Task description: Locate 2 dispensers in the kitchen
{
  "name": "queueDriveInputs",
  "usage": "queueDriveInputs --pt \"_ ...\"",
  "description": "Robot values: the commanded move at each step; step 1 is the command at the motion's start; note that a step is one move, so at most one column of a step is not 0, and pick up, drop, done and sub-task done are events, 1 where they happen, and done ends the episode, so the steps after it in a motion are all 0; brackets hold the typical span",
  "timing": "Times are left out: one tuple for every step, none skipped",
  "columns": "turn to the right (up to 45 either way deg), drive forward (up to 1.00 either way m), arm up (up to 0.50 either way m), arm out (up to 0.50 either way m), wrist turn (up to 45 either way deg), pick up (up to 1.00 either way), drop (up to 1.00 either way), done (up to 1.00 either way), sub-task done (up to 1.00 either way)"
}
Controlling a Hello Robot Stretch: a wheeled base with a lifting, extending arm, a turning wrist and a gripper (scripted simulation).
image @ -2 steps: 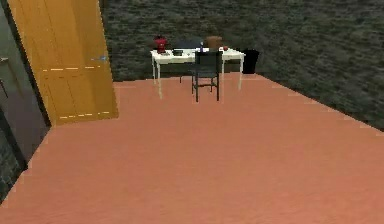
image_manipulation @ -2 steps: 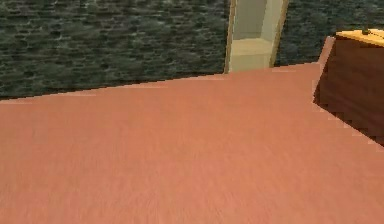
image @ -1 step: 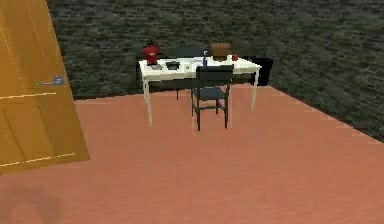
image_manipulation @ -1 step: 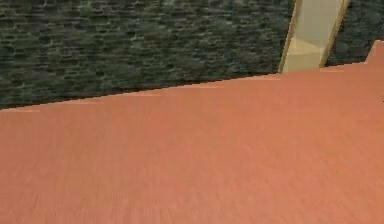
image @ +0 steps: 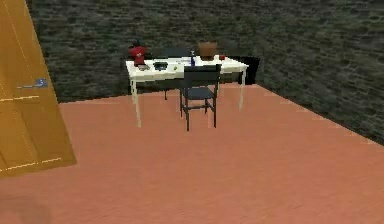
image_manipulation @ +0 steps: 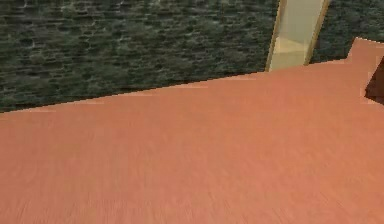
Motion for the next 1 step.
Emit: queueDriveInputs --pt "0.0 1.00 0.00 0.00 0.0 0.00 0.00 0.00 0.00"
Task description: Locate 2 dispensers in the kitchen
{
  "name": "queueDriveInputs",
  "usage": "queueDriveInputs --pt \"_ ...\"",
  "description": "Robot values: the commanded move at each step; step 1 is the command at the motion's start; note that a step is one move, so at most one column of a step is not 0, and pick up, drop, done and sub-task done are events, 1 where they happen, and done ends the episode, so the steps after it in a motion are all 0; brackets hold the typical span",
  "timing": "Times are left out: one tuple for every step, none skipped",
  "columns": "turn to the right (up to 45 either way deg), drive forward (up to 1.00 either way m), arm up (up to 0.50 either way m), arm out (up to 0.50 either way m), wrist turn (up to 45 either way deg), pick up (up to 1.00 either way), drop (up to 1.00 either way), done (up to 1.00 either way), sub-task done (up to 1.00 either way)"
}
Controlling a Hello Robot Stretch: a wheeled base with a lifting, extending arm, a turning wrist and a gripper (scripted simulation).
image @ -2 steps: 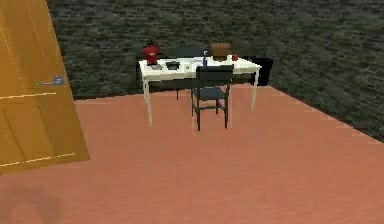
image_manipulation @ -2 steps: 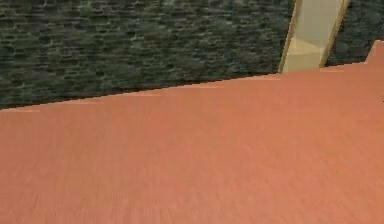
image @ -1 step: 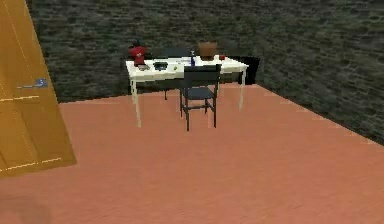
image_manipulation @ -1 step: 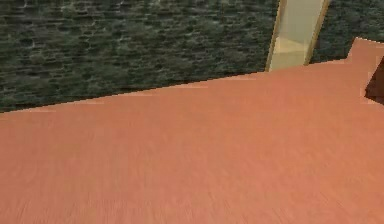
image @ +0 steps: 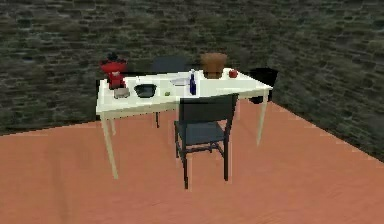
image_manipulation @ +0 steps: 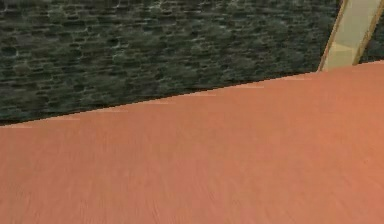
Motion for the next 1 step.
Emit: queueDriveInputs --pt "0.0 0.75 0.00 0.00 0.0 0.00 0.00 0.00 0.00"
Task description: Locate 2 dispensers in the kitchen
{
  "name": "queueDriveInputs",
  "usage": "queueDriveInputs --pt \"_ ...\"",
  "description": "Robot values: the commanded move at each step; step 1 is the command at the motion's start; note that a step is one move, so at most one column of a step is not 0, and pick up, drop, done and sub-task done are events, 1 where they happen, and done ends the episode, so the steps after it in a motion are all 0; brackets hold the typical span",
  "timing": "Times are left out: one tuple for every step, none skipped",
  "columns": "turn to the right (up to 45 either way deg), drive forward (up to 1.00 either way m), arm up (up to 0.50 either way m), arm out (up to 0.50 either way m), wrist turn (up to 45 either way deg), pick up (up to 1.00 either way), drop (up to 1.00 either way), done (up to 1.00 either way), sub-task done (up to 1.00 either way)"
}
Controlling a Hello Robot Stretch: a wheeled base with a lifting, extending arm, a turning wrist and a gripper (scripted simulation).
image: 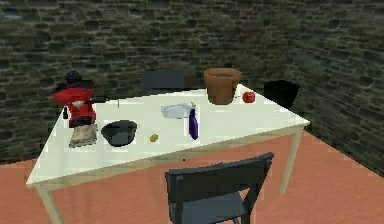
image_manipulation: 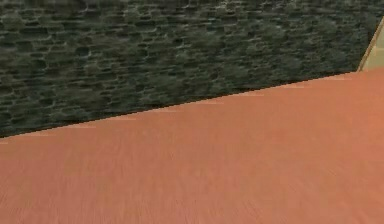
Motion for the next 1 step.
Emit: queueDriveInputs --pt "0.0 0.00 0.00 0.00 0.0 0.00 0.00 1.00 0.00"
